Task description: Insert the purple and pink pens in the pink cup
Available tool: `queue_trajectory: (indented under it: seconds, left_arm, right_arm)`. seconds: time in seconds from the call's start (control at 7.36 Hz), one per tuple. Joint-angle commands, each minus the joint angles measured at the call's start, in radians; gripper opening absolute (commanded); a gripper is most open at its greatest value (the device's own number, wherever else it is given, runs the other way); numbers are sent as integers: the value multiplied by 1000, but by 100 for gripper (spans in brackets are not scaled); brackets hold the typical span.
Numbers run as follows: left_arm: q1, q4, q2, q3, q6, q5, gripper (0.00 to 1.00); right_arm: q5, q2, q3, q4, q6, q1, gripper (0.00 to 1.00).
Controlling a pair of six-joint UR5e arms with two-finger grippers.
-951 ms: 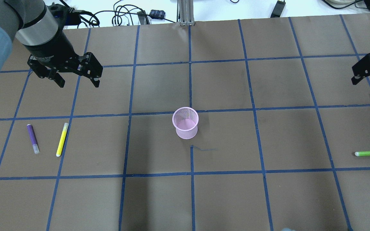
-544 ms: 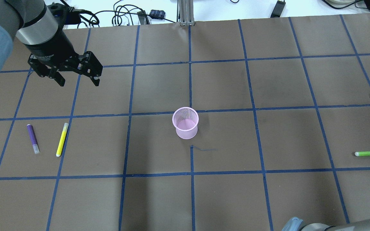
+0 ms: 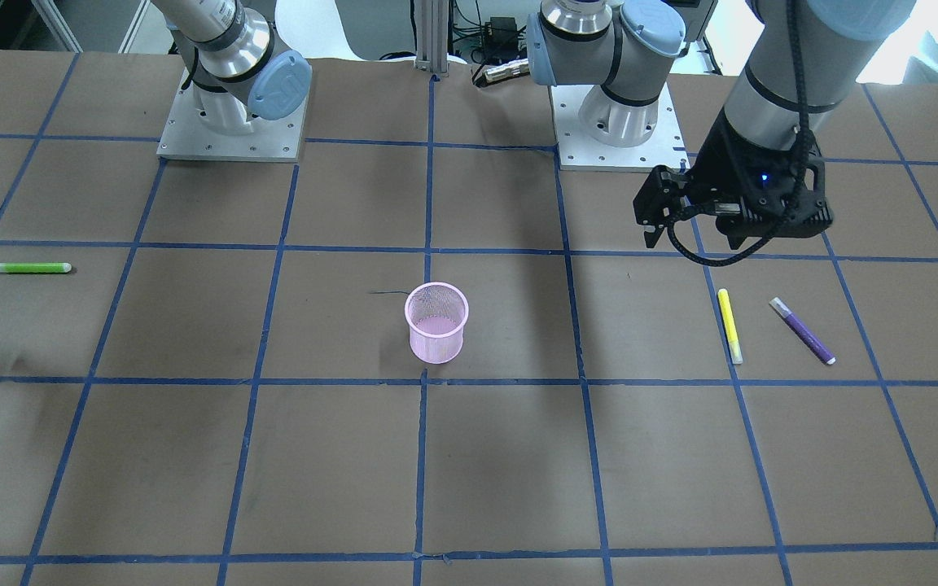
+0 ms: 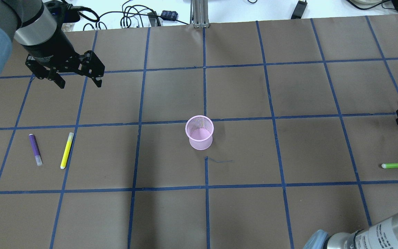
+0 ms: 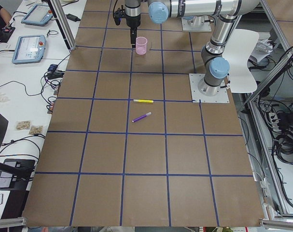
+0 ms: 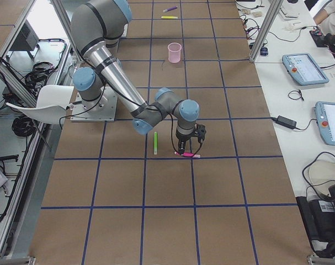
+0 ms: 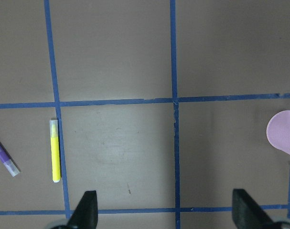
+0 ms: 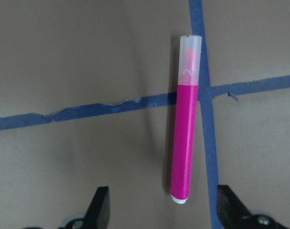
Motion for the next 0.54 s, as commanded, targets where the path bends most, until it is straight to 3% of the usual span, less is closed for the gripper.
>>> queue_trajectory:
  seconds: [0.0, 0.27, 0.41]
  left_arm:
    - [121, 7, -20, -8, -4, -2, 100]
    - [302, 111, -71, -59, 3, -2, 100]
    - [399, 169, -97, -89, 17, -3, 100]
  right_arm:
    - [-58, 33, 2, -6, -1, -4, 66]
    - [-59, 36, 2, -6, -1, -4, 50]
    - [-59, 47, 0, -7, -1, -4, 48]
